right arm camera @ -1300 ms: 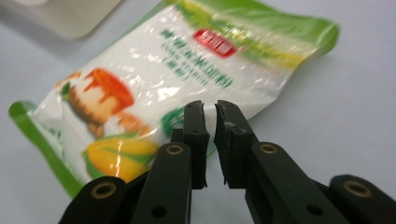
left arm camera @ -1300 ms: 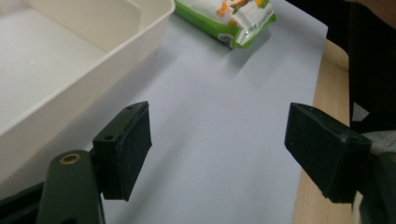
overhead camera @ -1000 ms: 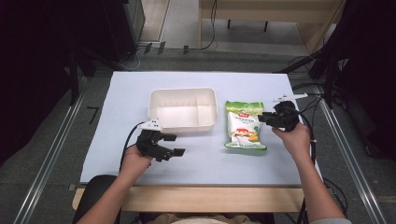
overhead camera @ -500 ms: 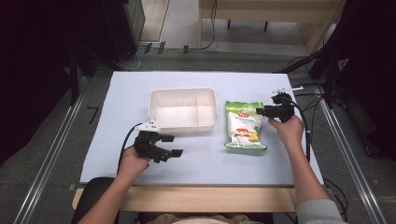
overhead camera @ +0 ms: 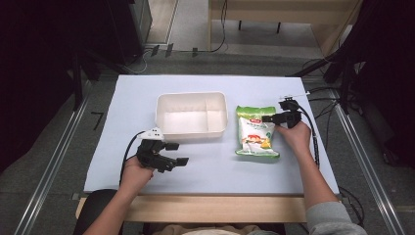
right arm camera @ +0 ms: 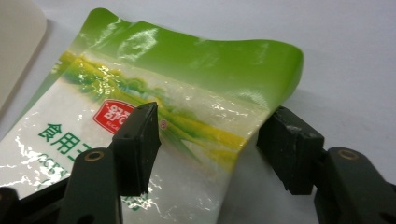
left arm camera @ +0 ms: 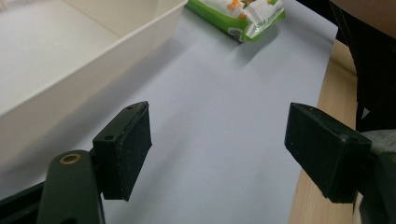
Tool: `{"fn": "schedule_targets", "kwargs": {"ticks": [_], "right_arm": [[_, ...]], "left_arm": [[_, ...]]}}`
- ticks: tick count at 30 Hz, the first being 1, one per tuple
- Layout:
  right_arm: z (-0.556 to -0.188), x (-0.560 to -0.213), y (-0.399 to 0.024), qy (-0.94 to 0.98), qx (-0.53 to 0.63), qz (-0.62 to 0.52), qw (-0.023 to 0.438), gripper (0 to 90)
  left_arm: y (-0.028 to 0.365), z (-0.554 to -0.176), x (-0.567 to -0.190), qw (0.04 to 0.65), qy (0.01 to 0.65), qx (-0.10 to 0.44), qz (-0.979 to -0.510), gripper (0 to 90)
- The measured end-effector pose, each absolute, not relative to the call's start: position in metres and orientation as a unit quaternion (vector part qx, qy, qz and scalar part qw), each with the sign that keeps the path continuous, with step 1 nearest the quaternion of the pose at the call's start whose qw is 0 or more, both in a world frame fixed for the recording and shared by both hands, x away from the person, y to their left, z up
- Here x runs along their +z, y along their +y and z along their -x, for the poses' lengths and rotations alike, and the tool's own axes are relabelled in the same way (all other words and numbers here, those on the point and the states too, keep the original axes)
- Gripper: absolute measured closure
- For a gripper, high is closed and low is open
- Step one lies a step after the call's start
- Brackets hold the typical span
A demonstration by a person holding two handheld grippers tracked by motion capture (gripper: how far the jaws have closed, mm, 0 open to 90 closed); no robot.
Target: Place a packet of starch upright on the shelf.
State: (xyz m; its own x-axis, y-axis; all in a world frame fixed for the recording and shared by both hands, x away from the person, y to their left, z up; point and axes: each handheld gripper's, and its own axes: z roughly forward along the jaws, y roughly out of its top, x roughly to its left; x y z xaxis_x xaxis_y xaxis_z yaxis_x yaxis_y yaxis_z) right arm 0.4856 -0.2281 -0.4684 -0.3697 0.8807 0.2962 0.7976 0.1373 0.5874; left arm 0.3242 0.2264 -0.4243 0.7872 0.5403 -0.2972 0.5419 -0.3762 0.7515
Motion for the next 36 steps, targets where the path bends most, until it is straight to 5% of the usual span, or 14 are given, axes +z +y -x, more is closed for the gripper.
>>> {"fn": "schedule_targets", "kwargs": {"ticks": [10,17,28,36], "right_arm": [[-0.485,-0.469,-0.215,0.765,0.355,-0.536,0.037,45.9],[-0.482,-0.47,-0.203,0.776,0.357,-0.519,0.041,68.6],[-0.478,-0.467,-0.196,0.781,0.361,-0.508,0.029,89.6],[-0.478,-0.461,-0.201,0.776,0.366,-0.513,0.023,90.0]], "left_arm": [[0.227,-0.324,-0.424,0.455,0.326,-0.001,-0.829,23.5],[0.226,-0.324,-0.424,0.453,0.326,0.0,-0.83,23.5],[0.226,-0.325,-0.424,0.455,0.324,-0.002,-0.829,23.5],[0.226,-0.324,-0.424,0.457,0.324,-0.003,-0.829,23.5]]}}
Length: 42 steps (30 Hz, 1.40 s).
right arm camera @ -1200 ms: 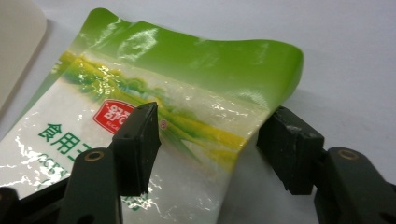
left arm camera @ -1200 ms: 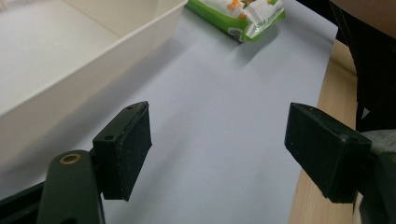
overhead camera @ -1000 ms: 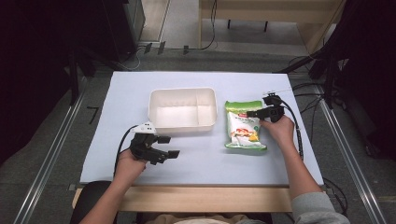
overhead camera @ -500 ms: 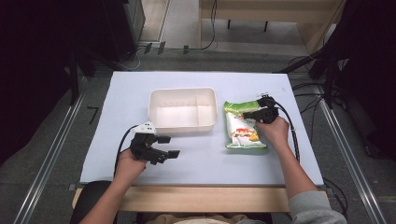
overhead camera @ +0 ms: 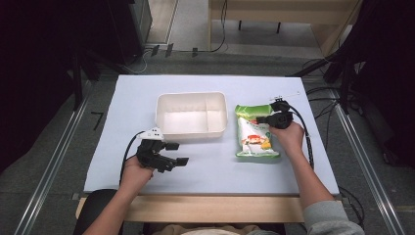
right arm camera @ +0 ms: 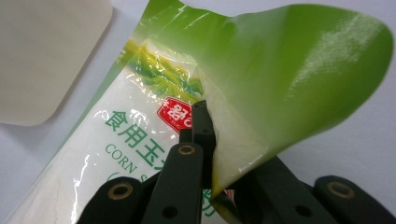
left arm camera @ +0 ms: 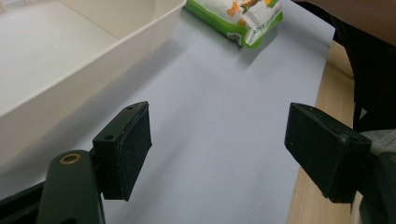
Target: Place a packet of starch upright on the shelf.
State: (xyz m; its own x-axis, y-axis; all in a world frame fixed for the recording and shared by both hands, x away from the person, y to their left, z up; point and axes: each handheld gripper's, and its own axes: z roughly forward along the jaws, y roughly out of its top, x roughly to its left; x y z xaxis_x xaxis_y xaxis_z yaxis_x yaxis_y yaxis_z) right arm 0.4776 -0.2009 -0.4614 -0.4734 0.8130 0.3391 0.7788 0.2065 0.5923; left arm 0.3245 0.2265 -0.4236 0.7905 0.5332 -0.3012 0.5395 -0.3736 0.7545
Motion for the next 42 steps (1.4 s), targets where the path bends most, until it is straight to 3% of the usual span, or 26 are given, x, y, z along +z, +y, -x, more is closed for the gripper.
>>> {"fn": "schedule_targets", "kwargs": {"ticks": [32,42], "right_arm": [[-0.433,-0.376,-0.215,0.763,0.453,-0.46,0.026,90.0],[-0.419,-0.348,-0.212,0.773,0.455,-0.437,0.057,90.0]], "left_arm": [[0.227,-0.326,-0.424,0.457,0.324,-0.005,-0.828,23.5],[0.227,-0.326,-0.424,0.457,0.326,-0.004,-0.827,23.5]]}}
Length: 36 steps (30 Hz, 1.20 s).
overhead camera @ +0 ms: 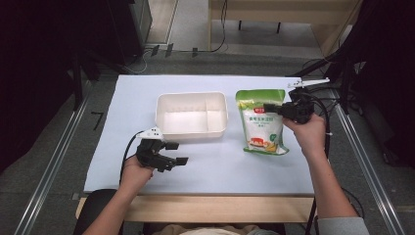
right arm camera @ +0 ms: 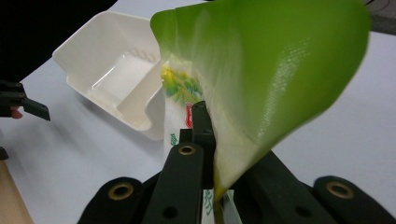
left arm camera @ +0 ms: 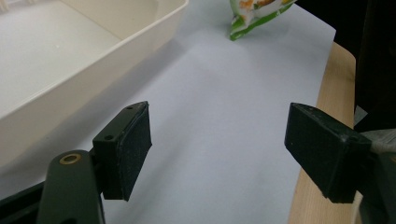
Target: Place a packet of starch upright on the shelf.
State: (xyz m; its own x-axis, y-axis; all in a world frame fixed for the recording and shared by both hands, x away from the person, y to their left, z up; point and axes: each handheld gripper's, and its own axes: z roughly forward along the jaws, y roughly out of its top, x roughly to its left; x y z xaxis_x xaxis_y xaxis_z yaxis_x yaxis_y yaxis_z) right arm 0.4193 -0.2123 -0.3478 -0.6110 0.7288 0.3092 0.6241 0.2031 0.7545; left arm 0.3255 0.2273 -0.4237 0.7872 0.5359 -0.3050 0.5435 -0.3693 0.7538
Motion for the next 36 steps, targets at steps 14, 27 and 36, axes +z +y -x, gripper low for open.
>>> {"fn": "schedule_targets", "kwargs": {"ticks": [14,27,36], "right_arm": [[-0.413,-0.325,-0.207,0.78,0.451,-0.423,0.096,90.0],[-0.416,-0.311,-0.194,0.786,0.448,-0.414,0.099,90.0],[-0.428,-0.281,-0.192,0.784,0.458,-0.407,0.101,90.0]], "left_arm": [[0.227,-0.326,-0.424,0.455,0.325,-0.001,-0.829,23.5],[0.226,-0.327,-0.424,0.456,0.325,-0.002,-0.828,23.5],[0.224,-0.327,-0.424,0.458,0.322,-0.001,-0.828,23.5]]}}
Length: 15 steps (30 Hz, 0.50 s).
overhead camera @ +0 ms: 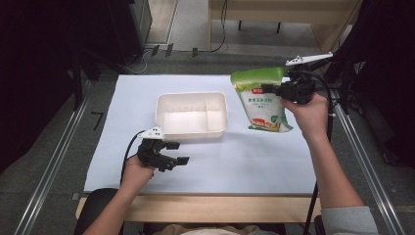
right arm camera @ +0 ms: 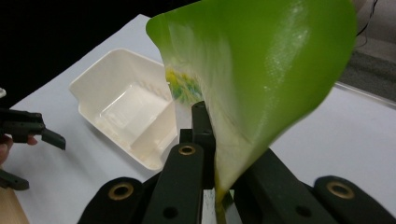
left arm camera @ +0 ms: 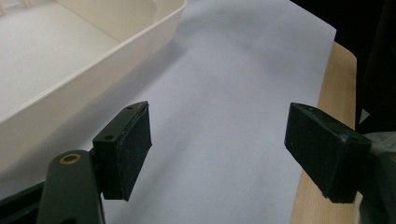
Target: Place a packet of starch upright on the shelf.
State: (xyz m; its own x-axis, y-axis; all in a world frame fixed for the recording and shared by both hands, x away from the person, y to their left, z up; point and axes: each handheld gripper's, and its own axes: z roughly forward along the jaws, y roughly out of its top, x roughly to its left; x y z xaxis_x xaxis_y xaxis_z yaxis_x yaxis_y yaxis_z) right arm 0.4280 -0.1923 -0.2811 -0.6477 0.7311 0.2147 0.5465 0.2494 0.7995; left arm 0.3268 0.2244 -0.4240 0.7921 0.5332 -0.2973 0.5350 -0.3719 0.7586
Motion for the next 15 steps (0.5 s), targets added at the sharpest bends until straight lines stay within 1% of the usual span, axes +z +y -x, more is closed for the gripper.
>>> {"fn": "schedule_targets", "kwargs": {"ticks": [8,9,15], "right_arm": [[-0.436,-0.26,-0.181,0.789,0.457,-0.396,0.105,90.0],[-0.438,-0.253,-0.176,0.792,0.455,-0.392,0.11,90.0],[-0.441,-0.239,-0.168,0.791,0.464,-0.383,0.111,90.0]], "left_arm": [[0.224,-0.327,-0.424,0.46,0.324,-0.003,-0.827,23.5],[0.224,-0.327,-0.424,0.459,0.322,-0.002,-0.828,23.5],[0.224,-0.327,-0.424,0.46,0.323,-0.003,-0.827,23.5]]}}
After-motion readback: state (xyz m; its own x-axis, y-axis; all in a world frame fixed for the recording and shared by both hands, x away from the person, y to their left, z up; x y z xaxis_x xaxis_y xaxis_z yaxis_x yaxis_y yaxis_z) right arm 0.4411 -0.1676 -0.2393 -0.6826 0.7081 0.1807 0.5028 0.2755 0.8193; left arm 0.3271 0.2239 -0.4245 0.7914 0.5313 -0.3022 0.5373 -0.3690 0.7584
